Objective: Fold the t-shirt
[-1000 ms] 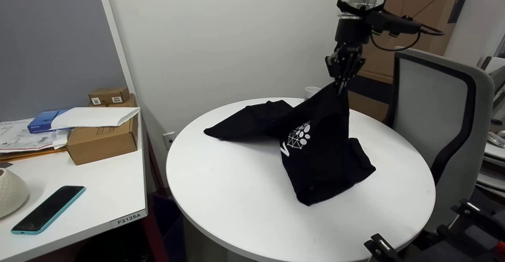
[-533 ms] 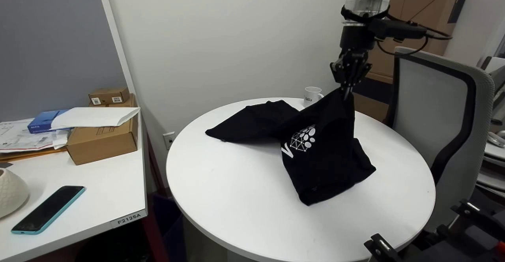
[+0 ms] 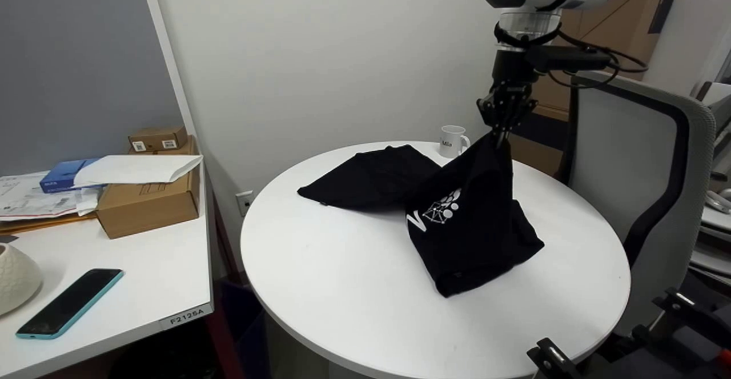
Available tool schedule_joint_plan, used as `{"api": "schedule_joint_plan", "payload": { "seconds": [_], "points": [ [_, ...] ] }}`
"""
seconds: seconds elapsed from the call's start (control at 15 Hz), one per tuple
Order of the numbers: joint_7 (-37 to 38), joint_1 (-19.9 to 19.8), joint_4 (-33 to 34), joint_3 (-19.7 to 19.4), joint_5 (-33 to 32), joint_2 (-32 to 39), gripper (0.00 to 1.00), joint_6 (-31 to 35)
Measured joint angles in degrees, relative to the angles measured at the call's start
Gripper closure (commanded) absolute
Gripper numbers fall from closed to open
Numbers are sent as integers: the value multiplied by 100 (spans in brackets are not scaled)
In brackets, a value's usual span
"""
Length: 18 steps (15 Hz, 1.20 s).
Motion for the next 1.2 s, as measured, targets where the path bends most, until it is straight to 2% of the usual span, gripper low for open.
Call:
{"api": "schedule_joint_plan", "payload": {
  "seconds": [0.47, 0.53, 0.6, 1.2],
  "points": [
    [9, -237, 174, -161, -1, 266, 99, 67],
    [9, -285, 174, -202, -2, 289, 71, 71],
    [10, -332, 174, -244, -7, 314, 69, 74],
    [40, -574, 210, -418, -32, 432, 6, 75]
  ]
}}
